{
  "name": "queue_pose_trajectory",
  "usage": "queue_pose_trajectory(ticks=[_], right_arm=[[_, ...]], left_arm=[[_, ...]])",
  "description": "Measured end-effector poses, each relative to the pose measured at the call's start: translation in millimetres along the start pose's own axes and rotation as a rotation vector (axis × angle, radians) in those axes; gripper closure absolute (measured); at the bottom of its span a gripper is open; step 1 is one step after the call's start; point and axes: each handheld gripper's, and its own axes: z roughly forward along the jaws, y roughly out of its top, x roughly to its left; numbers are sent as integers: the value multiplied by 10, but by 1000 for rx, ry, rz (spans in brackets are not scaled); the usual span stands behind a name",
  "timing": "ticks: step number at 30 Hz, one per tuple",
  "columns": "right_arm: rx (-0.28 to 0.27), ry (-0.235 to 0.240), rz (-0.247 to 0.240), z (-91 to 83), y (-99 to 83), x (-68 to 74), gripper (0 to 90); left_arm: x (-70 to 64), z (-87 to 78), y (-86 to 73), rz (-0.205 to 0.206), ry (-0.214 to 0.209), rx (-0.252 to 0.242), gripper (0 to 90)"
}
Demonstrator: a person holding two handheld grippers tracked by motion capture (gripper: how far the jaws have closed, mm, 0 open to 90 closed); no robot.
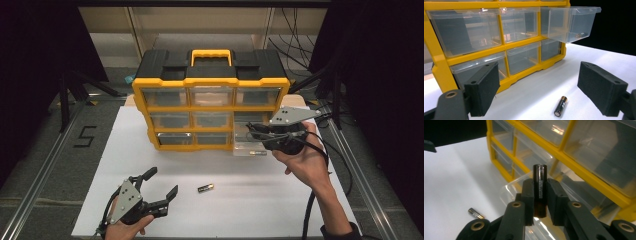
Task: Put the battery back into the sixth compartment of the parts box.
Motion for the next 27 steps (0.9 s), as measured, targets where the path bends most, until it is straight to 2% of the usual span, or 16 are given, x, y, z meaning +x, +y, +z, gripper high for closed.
queue_pose_trajectory(ticks=[12, 13, 14, 16, 18, 20, 23, 27], right_arm=[[34, -37, 52, 55, -126, -175, 767], [31, -39, 43, 66, -134, -189, 767], [45, -34, 60, 69, -144, -186, 767], [42, -46, 39, 92, -152, -209, 765], [54, -46, 52, 110, -166, -203, 758], [49, -54, 46, 117, -168, -215, 691], [45, -65, 67, 92, -145, -184, 621], [9, -55, 51, 36, -64, -123, 545]], left_arm=[[-1, 0, 1, 0, 0, 0, 172], [-1, 0, 1, 2, 0, 1, 173], [-1, 0, 1, 2, 0, 1, 172], [-2, 0, 0, 1, -1, 1, 173], [-1, -1, 2, 2, 0, 0, 173], [-2, -1, 2, 2, 0, 1, 172], [-1, 0, 2, 1, -1, 0, 173], [-1, 1, 1, 1, 0, 0, 173]])
